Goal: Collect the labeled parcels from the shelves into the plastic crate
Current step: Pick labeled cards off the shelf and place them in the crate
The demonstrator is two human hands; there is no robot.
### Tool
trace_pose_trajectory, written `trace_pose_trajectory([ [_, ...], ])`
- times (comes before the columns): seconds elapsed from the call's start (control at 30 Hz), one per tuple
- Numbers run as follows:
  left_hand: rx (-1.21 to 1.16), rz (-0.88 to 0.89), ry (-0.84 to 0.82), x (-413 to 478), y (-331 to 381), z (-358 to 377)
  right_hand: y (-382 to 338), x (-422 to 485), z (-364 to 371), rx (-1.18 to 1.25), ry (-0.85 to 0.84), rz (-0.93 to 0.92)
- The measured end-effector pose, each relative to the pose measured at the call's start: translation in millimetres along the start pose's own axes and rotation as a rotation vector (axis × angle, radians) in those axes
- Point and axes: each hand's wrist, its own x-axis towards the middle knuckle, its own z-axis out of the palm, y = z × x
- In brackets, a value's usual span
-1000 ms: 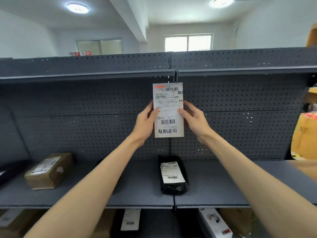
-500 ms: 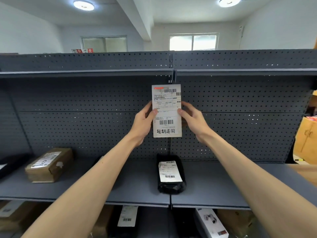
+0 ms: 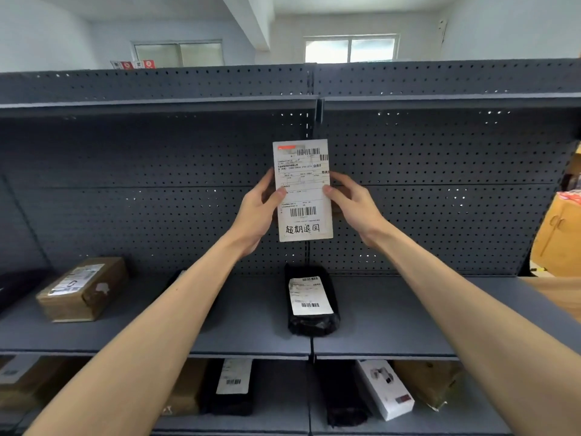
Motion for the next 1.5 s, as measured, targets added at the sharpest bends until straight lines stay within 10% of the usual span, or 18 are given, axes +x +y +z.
trace_pose_trajectory([
  [0.6,-0.194,0.037,-0.451,44,-8,96,-11,-73,-147,-1.346,0.212,0.455],
  [1.1,-0.512,0.109,-1.077,-56,64,304,-136,-320,-213,-1.596,0.614,1.172],
  [1.5,-0.607,0.168,-1.252,-106,111,443,-139,-408,-300,-1.546,0.789,1.305],
])
